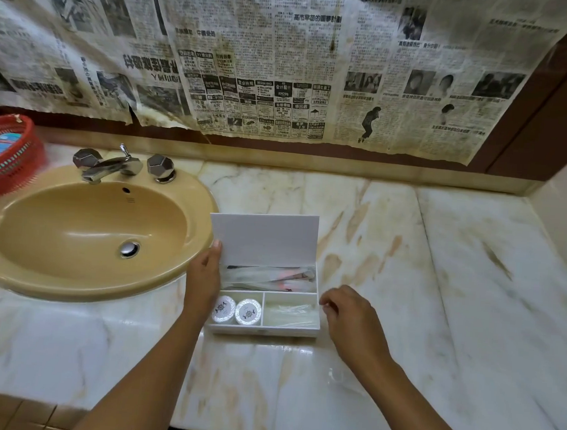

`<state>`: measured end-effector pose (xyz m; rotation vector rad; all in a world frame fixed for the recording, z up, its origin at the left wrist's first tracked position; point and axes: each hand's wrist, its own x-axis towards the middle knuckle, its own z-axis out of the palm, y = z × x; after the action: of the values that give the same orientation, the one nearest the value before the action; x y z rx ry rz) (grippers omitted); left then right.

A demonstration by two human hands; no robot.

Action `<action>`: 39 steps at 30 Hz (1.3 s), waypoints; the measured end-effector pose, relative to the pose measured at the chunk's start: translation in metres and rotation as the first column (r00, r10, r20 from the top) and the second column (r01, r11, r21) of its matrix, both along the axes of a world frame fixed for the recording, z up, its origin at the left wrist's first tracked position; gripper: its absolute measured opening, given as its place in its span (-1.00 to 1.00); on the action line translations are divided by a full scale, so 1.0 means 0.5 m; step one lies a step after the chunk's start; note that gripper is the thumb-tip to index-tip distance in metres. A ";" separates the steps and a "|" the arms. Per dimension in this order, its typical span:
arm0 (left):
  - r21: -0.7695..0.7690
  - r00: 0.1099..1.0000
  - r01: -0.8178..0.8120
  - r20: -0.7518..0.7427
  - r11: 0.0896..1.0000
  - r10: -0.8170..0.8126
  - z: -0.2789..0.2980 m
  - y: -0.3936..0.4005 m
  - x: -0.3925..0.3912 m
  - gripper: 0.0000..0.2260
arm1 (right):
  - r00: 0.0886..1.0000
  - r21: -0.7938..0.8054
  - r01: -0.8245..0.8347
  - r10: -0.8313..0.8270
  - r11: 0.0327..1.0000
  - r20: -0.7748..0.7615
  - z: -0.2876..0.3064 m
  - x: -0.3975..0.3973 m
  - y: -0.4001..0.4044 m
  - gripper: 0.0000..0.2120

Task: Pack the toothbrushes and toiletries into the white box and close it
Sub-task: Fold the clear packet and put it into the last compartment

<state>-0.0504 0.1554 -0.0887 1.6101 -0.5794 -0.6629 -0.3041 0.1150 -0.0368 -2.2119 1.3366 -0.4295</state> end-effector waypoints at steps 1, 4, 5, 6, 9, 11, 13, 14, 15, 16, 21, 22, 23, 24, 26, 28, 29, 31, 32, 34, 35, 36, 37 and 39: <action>0.002 1.000 0.000 0.001 1.000 0.000 0.003 0.000 -0.001 -0.67 | 0.998 -0.029 -0.008 0.010 1.000 0.070 0.011 0.010 -0.001 -0.85; 0.006 1.000 -0.004 -0.002 1.000 0.004 0.000 -0.001 0.000 -0.68 | 0.972 -0.099 -0.042 0.063 0.994 0.224 0.041 0.041 -0.001 -0.84; 0.007 1.000 -0.008 0.004 1.000 0.008 -0.004 -0.002 0.004 -0.67 | 0.964 -0.116 -0.059 0.087 0.991 0.251 0.047 0.053 -0.001 -0.83; 0.011 1.000 -0.003 0.013 1.000 0.003 -0.009 -0.002 0.006 -0.63 | 0.959 -0.129 -0.077 0.109 0.989 0.262 0.049 0.062 0.001 -0.83; 0.017 1.000 0.013 0.026 1.000 -0.014 -0.017 -0.002 0.013 -0.43 | 0.953 -0.167 -0.156 0.193 0.973 0.234 0.037 0.094 0.010 -0.81; 0.015 1.000 0.008 0.024 1.000 -0.009 -0.018 -0.002 0.014 -0.42 | 0.949 -0.173 -0.228 0.258 0.958 0.181 0.012 0.114 0.013 -0.78; 0.009 1.000 0.004 0.017 1.000 -0.005 -0.019 -0.003 0.012 -0.54 | 0.952 -0.107 -0.284 0.294 0.953 0.091 -0.014 0.127 0.015 -0.76; 0.005 1.000 0.005 0.013 1.000 -0.005 -0.019 -0.003 0.011 -0.60 | 0.953 -0.065 -0.297 0.300 0.953 0.044 -0.028 0.132 0.015 -0.74; 0.003 1.000 0.005 0.010 1.000 -0.005 -0.020 -0.003 0.011 -0.63 | 0.952 -0.010 -0.306 0.306 0.952 -0.008 -0.038 0.135 0.015 -0.72; 0.004 1.000 0.007 0.006 1.000 -0.007 -0.021 -0.003 0.012 -0.64 | 0.950 0.038 -0.308 0.310 0.951 -0.049 -0.047 0.137 0.015 -0.70; 0.021 1.000 0.010 -0.008 1.000 -0.010 -0.022 -0.003 0.015 -0.65 | 0.953 0.099 -0.276 0.286 0.956 -0.098 -0.060 0.140 0.013 -0.80; 0.018 1.000 0.009 -0.012 1.000 -0.009 -0.019 -0.003 0.012 -0.66 | 0.956 0.087 -0.268 0.276 0.960 -0.097 -0.058 0.139 0.011 -0.82; 0.014 1.000 0.007 -0.014 1.000 -0.007 -0.016 -0.003 0.011 -0.68 | 0.959 0.071 -0.258 0.265 0.963 -0.097 -0.055 0.137 0.010 -0.83; 0.010 1.000 0.005 -0.011 1.000 -0.005 -0.010 -0.003 0.007 -0.69 | 0.963 0.056 -0.250 0.254 0.967 -0.092 -0.054 0.135 0.010 -0.83; 0.008 1.000 0.002 -0.012 1.000 -0.002 -0.003 -0.002 0.002 -0.71 | 0.964 0.051 -0.249 0.252 0.967 -0.086 -0.052 0.130 0.009 -0.82; 0.007 1.000 0.004 -0.014 1.000 -0.004 -0.003 -0.002 0.003 -0.70 | 0.958 0.093 -0.266 0.274 0.959 -0.089 -0.051 0.125 0.011 -0.81; 0.008 1.000 0.007 -0.009 1.000 -0.007 -0.003 -0.001 0.004 -0.69 | 0.956 0.104 -0.272 0.281 0.957 -0.082 -0.050 0.123 0.013 -0.81; 0.011 1.000 0.017 -0.001 1.000 -0.017 -0.007 -0.001 0.006 -0.65 | 0.963 0.057 -0.265 0.267 0.963 -0.031 -0.046 0.117 0.017 -0.82; 0.008 1.000 0.016 -0.004 1.000 -0.016 -0.009 -0.001 0.006 -0.64 | 0.969 0.003 -0.247 0.247 0.969 0.022 -0.044 0.112 0.019 -0.84; 0.005 1.000 0.008 -0.005 1.000 -0.008 -0.009 -0.001 0.006 -0.62 | 0.969 -0.105 -0.175 0.190 0.979 0.160 -0.037 0.097 0.018 -0.85; 0.007 1.000 0.004 -0.004 1.000 -0.004 -0.008 -0.001 0.006 -0.62 | 0.965 -0.159 -0.114 0.147 0.981 0.217 -0.032 0.085 0.015 -0.84; 0.008 1.000 0.001 -0.005 1.000 -0.001 -0.007 0.000 0.005 -0.63 | 0.967 -0.198 -0.062 0.109 0.978 0.232 -0.030 0.072 0.010 -0.82; 0.005 1.000 0.003 -0.009 1.000 -0.002 -0.005 0.000 0.005 -0.65 | 0.977 -0.206 -0.033 0.075 0.978 0.201 -0.028 0.056 0.004 -0.80; 0.000 1.000 0.011 -0.014 1.000 -0.011 -0.004 0.000 0.004 -0.67 | 0.999 -0.130 -0.018 0.022 0.991 0.034 -0.027 0.027 -0.004 -0.73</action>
<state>-0.0482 0.1557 -0.0908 1.6018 -0.5786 -0.6816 -0.2908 0.1128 -0.0501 -2.3097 1.3000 -0.5599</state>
